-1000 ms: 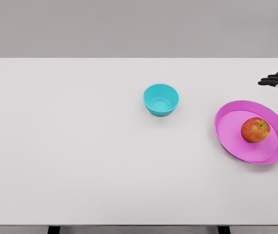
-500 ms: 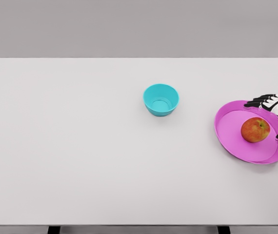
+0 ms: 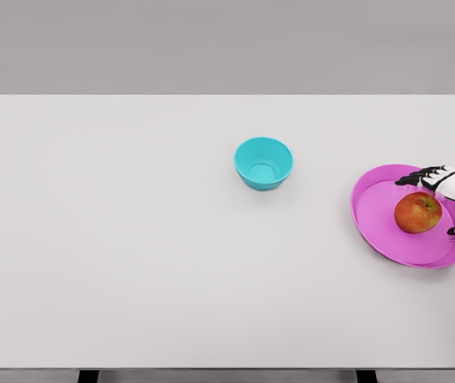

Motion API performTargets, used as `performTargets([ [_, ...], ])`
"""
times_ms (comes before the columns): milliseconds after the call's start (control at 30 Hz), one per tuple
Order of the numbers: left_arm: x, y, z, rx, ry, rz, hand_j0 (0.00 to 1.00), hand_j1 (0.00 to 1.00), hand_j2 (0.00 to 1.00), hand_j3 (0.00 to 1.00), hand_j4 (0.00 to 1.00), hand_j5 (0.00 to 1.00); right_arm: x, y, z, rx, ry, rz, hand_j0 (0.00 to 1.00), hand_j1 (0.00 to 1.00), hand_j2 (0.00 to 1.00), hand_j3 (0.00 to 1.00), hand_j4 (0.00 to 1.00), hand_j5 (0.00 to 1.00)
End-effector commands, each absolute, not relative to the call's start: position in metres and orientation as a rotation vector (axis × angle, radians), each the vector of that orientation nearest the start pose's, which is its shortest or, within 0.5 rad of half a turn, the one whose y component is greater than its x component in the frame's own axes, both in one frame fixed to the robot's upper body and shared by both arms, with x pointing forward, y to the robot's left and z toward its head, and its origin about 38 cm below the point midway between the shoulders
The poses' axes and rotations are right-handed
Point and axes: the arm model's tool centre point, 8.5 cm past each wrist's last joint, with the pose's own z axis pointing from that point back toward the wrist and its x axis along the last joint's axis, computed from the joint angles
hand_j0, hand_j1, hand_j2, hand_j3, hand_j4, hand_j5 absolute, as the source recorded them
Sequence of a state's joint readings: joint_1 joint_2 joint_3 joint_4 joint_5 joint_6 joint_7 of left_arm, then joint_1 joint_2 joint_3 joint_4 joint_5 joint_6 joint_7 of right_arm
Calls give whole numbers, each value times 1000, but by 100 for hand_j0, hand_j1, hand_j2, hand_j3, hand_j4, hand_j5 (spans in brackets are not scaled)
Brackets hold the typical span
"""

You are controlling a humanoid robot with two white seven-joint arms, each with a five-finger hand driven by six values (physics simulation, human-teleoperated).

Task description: Put the apple from the pink plate into the blue bowl with your right arm

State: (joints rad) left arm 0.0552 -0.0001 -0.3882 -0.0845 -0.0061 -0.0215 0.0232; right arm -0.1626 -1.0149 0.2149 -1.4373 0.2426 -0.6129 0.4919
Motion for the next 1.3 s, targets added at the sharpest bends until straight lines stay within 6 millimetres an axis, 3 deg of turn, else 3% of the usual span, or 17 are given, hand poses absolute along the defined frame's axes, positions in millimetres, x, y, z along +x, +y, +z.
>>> performTargets([
  [0, -5, 261, -264, 78, -37, -395, 100, 100, 100, 100, 100, 100, 363, -440, 182, -398, -1264, 1761, 100, 100, 100, 100, 100, 100],
  [1000, -5, 261, -264, 78, -37, -395, 100, 100, 100, 100, 100, 100, 372, -426, 162, -343, -1229, 1800, 99, 99, 99, 99, 99, 99],
  [1067, -5, 261, -264, 78, -37, -395, 100, 100, 100, 100, 100, 100, 372, -425, 162, -341, -1228, 1801, 89, 89, 89, 89, 89, 89],
  [1133, -5, 261, -264, 78, -37, -395, 100, 100, 100, 100, 100, 100, 371, -426, 161, -345, -1219, 1809, 67, 67, 67, 67, 67, 67],
  [1200, -5, 261, -264, 78, -37, -395, 100, 100, 100, 100, 100, 100, 372, -426, 161, -355, -1211, 1823, 54, 54, 54, 54, 54, 54],
  [1267, -5, 261, -264, 78, -37, -395, 100, 100, 100, 100, 100, 100, 371, -426, 161, -355, -1208, 1822, 49, 49, 49, 49, 49, 49],
])
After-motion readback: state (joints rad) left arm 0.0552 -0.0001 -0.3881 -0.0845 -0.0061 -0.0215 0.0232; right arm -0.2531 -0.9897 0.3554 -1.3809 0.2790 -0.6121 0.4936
